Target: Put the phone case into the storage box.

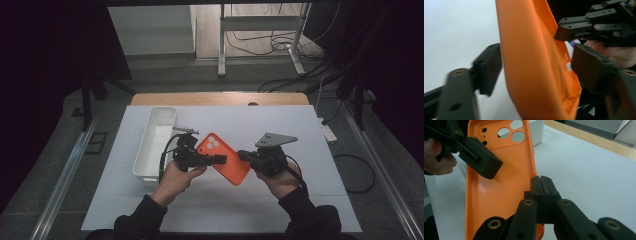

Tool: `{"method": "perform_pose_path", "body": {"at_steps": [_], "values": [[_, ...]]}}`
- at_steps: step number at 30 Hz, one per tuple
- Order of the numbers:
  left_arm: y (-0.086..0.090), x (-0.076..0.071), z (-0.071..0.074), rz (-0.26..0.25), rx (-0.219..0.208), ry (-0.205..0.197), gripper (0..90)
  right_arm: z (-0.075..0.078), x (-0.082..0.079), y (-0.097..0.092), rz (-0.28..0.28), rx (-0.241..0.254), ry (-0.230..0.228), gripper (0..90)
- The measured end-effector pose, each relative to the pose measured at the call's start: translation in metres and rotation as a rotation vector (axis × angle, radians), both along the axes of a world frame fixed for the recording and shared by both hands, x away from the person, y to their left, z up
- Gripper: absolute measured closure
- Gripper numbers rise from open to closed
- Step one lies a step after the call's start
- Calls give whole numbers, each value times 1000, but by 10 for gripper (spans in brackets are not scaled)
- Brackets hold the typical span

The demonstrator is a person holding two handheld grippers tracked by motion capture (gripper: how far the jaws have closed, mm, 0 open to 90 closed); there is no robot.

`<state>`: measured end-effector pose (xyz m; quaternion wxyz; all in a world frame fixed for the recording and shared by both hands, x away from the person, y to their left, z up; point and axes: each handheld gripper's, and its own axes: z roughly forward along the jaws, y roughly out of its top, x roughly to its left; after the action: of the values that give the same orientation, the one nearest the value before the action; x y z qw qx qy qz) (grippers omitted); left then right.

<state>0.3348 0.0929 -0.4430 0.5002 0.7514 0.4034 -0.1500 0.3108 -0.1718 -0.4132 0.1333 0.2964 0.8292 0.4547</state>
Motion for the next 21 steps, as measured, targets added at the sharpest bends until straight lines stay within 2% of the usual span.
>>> {"method": "perform_pose_path", "body": {"at_steps": [3, 13, 17, 21], "values": [[1, 1, -2, -13, -31, 25, 418, 0, 0, 0, 3, -3, -1, 887], [3, 0, -4, -49, -82, 69, 725, -2, -1, 2, 6, -14, -6, 887], [4, 1, -5, -43, -106, 98, 799, -3, -1, 2, 7, -14, -7, 886], [6, 0, -7, -30, -113, 96, 841, -4, -1, 3, 14, -12, -8, 881]]}}
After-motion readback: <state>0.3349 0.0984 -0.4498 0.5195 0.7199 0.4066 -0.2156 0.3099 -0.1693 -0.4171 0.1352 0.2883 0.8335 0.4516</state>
